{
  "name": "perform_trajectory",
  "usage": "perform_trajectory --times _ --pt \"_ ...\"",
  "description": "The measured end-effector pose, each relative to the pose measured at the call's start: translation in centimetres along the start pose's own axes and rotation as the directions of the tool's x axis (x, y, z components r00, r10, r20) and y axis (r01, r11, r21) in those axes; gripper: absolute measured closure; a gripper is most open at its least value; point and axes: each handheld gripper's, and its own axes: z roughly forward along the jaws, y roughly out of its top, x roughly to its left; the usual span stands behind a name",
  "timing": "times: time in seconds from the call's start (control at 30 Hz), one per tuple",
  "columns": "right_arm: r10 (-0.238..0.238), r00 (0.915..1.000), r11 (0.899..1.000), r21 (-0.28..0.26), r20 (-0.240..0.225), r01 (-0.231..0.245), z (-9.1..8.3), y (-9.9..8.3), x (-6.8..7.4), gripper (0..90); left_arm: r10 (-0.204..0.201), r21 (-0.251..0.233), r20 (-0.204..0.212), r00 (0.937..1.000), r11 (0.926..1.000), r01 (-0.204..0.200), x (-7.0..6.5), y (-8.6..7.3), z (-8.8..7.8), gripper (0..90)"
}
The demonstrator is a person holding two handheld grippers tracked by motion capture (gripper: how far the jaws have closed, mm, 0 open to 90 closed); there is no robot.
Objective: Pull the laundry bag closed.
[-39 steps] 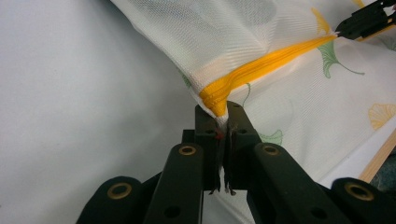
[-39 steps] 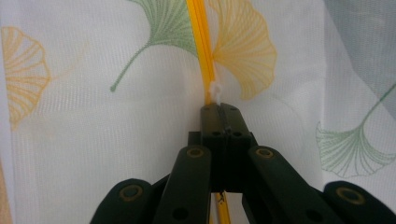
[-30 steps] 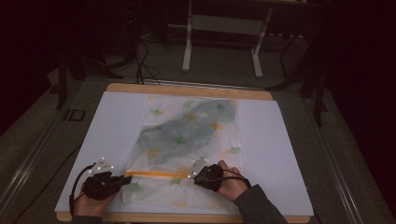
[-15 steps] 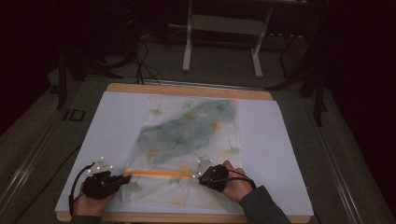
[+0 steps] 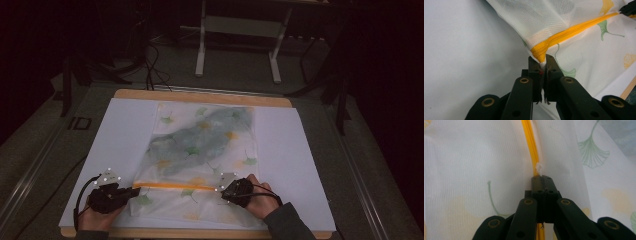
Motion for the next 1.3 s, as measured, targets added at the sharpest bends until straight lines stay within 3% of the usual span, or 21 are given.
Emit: perform_trajectory --times 0.53,0.8,1.03,1.3 --pt "0.039 0.9991 0.999 0.007 0.017 -0.039 -0.8 -2.3 -0.6 90.0 0.0 0.001 -0.001 1.0 1.0 0.0 0.0 0.0 0.0 86.2" --pt "0.036 0.9989 0.999 0.013 0.03 -0.036 -1.3 -2.9 -0.7 90.0 0.0 0.003 -0.003 1.0 1.0 0.0 0.0 0.0 0.0 86.2" --pt "0.016 0.9973 0.999 0.032 0.071 -0.018 -1.7 -3.7 -0.7 90.0 -0.003 0.002 -0.003 1.0 1.0 0.003 0.1 0.0 0.1 86.2" --pt "0.038 0.9975 0.999 0.026 0.06 -0.04 -2.1 -4.9 -1.0 90.0 -0.004 0.002 -0.004 1.0 1.0 0.004 0.1 0.0 0.1 86.2"
